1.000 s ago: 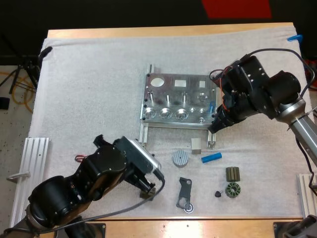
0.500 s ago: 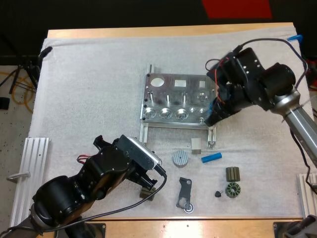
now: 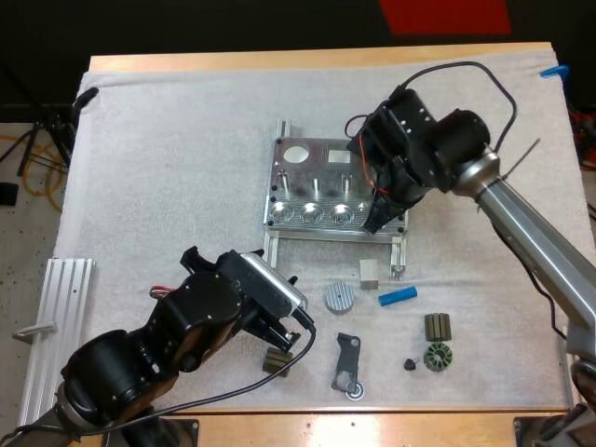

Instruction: Load cells from right to left

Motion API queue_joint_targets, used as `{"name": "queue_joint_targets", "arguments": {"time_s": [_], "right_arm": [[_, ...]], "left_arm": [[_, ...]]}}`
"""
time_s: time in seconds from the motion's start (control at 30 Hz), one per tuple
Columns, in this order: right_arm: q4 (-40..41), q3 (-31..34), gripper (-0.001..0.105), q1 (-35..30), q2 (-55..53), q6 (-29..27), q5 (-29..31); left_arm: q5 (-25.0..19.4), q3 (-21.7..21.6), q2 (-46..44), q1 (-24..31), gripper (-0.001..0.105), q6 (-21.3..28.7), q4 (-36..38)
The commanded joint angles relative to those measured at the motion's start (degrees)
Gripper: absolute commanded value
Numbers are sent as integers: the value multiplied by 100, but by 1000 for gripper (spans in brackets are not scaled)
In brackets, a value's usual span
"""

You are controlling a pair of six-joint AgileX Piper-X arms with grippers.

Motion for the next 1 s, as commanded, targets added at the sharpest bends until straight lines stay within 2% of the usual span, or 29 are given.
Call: {"name": "queue_joint_targets", "arguments": {"time_s": [0.0, 0.2, 0.97], "right_arm": [[16, -63, 0, -11, 48, -52, 171], [-264, -63, 0, -11, 278, -52, 357], [-689, -67, 0, -11, 1008, -274, 525]], "left_arm": [[3, -10, -45, 4, 52, -10, -66], [242, -10, -45, 4, 52, -10, -78], [242, -10, -45, 4, 52, 56, -119]]}}
